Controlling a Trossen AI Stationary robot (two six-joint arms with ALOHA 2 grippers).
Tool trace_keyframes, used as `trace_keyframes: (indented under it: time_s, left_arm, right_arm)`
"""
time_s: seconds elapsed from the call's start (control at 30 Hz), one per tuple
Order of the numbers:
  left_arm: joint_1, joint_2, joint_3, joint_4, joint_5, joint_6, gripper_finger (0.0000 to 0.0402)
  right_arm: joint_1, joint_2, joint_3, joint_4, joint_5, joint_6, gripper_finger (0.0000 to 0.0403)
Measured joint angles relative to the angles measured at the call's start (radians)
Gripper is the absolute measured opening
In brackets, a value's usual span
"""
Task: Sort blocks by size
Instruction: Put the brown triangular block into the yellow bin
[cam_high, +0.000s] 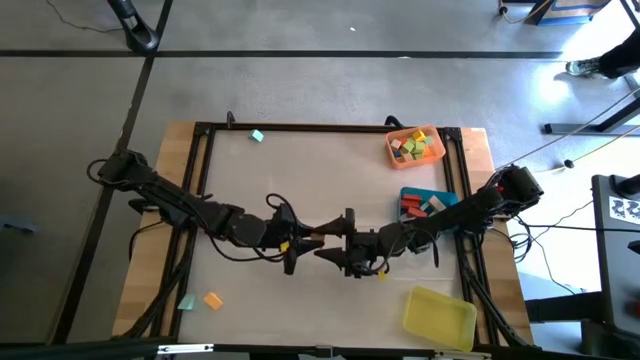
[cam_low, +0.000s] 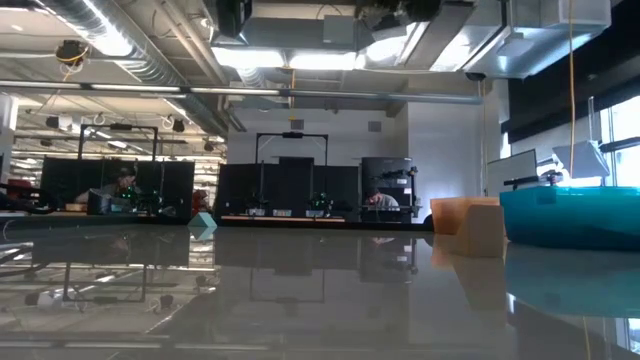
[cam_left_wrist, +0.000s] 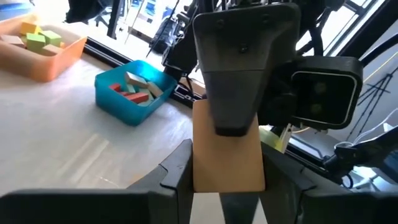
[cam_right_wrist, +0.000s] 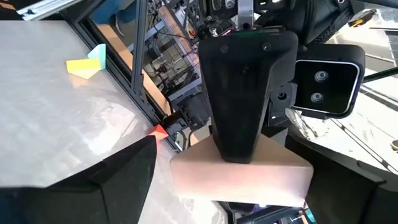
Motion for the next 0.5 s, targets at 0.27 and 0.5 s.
trace_keyframes:
  time_s: [0.27,0.5]
  left_arm:
    - [0.0,-0.001,0.002,0.001,0.017,-0.001,0.0124]
    - [-0.001,-0.001,0.002,-0.011,0.02,0.0,0.0125]
  right_arm:
    - [0.0,0.0,0.0,0.003,0.003,-0.001,0.0345]
    - [0.0,0.0,0.0,0.006,0.004,0.0,0.0288]
